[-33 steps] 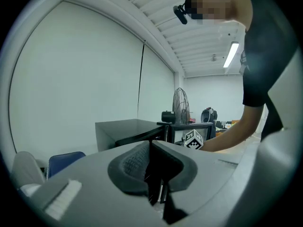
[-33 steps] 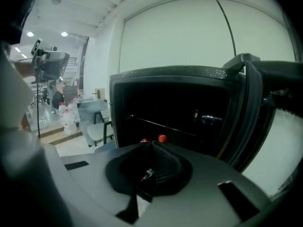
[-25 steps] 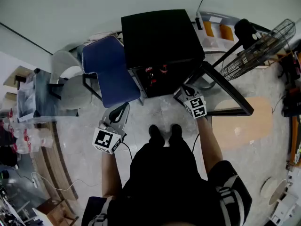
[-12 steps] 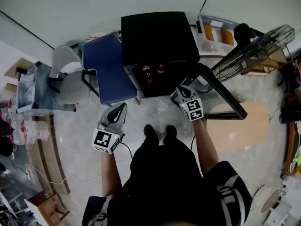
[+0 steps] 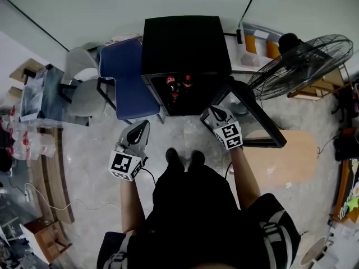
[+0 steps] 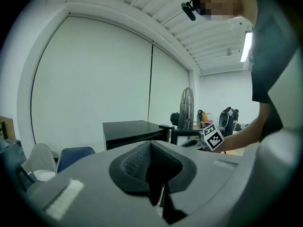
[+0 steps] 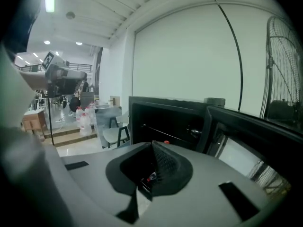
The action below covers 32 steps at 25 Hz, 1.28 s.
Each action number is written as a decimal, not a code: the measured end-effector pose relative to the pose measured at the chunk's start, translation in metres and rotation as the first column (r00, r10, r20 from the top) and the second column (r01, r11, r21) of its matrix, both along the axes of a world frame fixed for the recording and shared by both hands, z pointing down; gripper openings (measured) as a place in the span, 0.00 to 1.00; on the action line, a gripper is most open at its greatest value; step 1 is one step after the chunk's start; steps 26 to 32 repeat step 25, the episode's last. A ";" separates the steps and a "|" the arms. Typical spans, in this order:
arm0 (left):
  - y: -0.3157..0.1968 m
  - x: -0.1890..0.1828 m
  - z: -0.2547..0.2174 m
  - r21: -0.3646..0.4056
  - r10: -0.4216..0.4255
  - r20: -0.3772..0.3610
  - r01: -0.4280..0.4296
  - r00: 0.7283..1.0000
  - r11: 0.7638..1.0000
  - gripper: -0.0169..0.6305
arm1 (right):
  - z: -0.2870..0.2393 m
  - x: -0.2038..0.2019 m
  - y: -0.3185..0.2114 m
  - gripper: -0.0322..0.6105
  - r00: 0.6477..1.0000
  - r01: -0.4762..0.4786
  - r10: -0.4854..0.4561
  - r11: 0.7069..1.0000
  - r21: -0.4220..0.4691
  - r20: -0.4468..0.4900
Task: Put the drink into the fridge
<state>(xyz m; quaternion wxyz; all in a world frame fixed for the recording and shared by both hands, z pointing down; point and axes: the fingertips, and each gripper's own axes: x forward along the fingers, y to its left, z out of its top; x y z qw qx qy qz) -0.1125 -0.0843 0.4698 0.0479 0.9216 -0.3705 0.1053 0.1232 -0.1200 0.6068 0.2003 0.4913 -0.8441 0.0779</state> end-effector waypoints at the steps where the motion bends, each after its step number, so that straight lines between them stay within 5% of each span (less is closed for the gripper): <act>1: 0.003 0.004 -0.001 0.001 -0.005 -0.001 0.005 1.000 1.000 0.03 | 0.000 0.003 0.003 0.05 1.000 0.006 -0.006 1.000 -0.001 0.000; 32: 0.045 0.056 -0.013 0.054 -0.101 0.051 0.098 0.994 0.994 0.03 | -0.001 0.034 0.034 0.05 0.993 0.116 -0.116 0.993 0.019 0.027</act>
